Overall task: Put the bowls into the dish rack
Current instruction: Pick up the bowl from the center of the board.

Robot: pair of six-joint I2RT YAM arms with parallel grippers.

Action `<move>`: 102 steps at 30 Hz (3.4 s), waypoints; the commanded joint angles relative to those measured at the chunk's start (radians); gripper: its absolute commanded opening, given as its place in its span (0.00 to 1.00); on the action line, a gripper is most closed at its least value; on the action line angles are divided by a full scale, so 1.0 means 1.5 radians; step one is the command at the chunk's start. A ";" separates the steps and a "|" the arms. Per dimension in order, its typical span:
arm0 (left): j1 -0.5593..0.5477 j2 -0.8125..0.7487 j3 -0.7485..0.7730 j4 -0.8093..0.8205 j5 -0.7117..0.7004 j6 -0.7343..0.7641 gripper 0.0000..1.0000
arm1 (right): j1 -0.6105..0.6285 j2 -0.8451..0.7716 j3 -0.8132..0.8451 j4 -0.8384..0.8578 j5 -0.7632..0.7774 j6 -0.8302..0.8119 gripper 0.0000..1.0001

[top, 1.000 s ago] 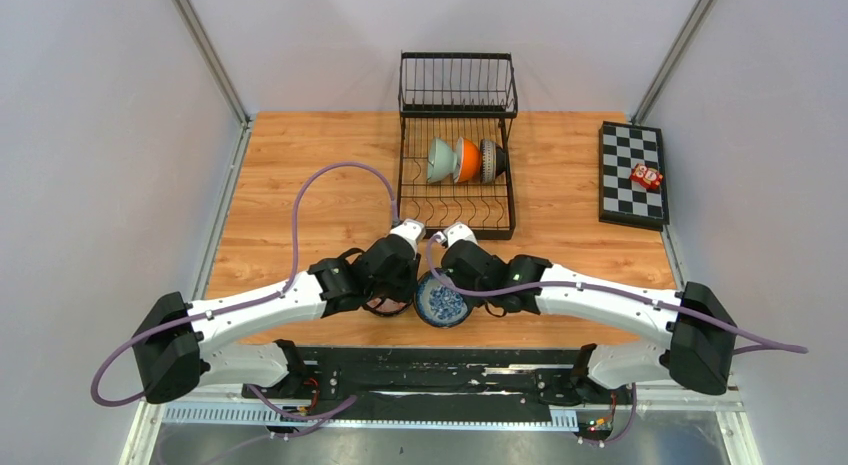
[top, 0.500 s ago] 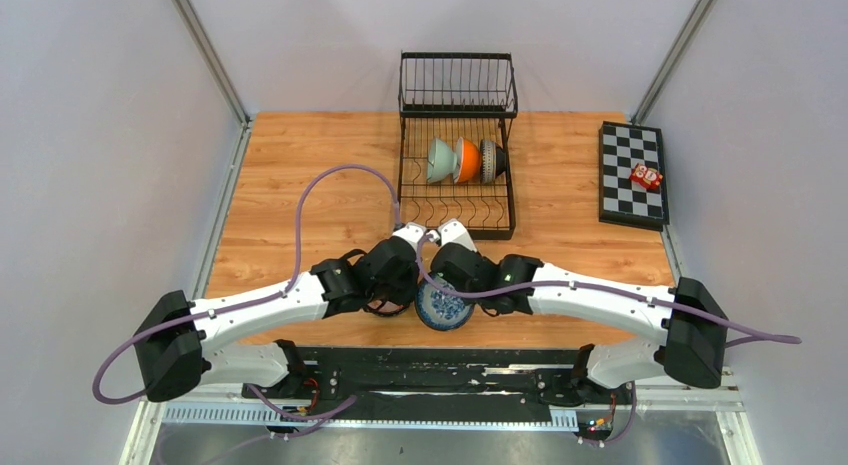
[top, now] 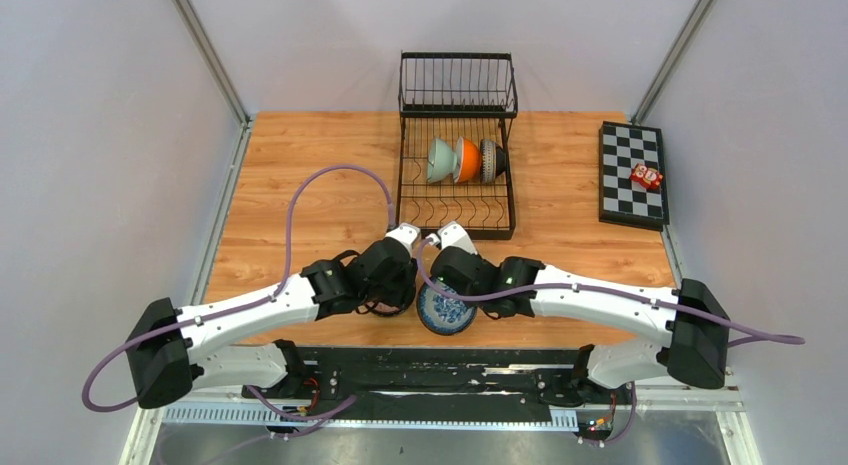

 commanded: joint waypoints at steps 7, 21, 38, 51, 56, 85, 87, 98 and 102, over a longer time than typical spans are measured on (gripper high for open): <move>-0.003 -0.074 0.019 -0.024 -0.002 -0.006 0.45 | 0.011 -0.036 -0.010 0.039 -0.016 0.048 0.03; -0.004 -0.100 -0.017 0.034 0.100 -0.037 0.45 | -0.011 -0.130 -0.088 0.144 -0.056 0.117 0.03; -0.004 -0.061 -0.040 0.088 0.188 -0.072 0.37 | -0.012 -0.157 -0.114 0.173 -0.042 0.135 0.03; -0.004 -0.012 -0.037 0.095 0.187 -0.073 0.33 | -0.013 -0.182 -0.117 0.186 -0.041 0.130 0.03; -0.004 -0.004 -0.034 0.097 0.187 -0.074 0.30 | -0.013 -0.185 -0.118 0.188 -0.046 0.128 0.03; -0.004 -0.014 0.028 0.047 0.150 -0.061 0.00 | -0.013 -0.197 -0.131 0.185 -0.052 0.127 0.30; -0.004 -0.016 0.027 0.045 0.135 -0.060 0.00 | -0.012 -0.194 -0.129 0.185 -0.053 0.127 0.33; -0.004 -0.057 0.040 0.029 0.105 -0.059 0.00 | -0.013 -0.210 -0.103 0.161 -0.061 0.107 0.55; -0.004 -0.076 0.048 0.023 0.090 -0.057 0.00 | -0.013 -0.232 -0.095 0.159 -0.069 0.085 0.59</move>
